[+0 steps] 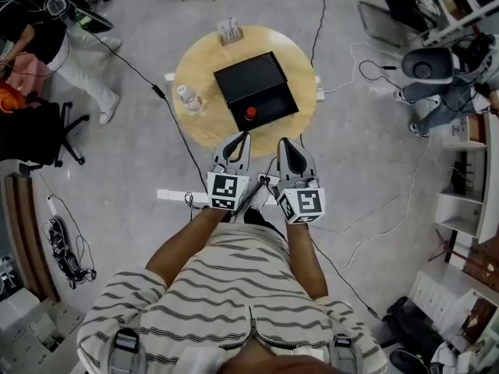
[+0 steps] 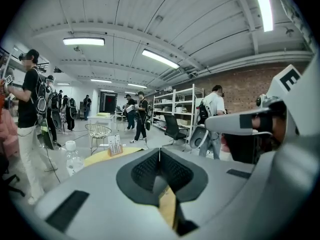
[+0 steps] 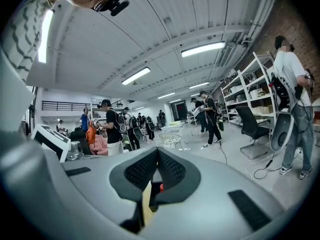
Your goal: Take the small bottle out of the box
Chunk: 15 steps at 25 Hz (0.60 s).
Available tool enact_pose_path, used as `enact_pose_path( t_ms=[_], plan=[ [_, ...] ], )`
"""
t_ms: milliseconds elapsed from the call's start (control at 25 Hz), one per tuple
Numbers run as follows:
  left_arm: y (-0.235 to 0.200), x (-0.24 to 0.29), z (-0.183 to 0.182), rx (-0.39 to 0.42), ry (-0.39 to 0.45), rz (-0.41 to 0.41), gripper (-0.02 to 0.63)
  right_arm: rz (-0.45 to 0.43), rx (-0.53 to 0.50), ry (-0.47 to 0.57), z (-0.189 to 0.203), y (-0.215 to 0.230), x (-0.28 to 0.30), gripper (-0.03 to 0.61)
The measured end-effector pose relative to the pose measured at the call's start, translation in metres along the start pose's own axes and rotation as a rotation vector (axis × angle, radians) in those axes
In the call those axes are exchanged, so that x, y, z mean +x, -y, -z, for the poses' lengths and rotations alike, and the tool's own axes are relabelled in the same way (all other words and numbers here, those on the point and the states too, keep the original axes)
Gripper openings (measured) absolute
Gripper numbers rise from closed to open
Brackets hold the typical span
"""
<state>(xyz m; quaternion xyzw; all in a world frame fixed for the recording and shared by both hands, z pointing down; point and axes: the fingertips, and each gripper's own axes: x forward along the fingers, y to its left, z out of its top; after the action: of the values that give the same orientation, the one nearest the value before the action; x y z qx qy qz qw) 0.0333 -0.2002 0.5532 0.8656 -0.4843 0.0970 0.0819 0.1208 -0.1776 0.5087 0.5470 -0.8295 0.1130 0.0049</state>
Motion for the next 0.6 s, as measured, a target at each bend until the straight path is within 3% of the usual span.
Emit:
enact_pose_path(
  t_ms=[600],
  plan=[
    [-0.012, 0.028, 0.042, -0.011, -0.083, -0.015, 0.025, -0.004, 0.017, -0.039, 0.017, -0.004, 0.003, 0.018]
  ],
)
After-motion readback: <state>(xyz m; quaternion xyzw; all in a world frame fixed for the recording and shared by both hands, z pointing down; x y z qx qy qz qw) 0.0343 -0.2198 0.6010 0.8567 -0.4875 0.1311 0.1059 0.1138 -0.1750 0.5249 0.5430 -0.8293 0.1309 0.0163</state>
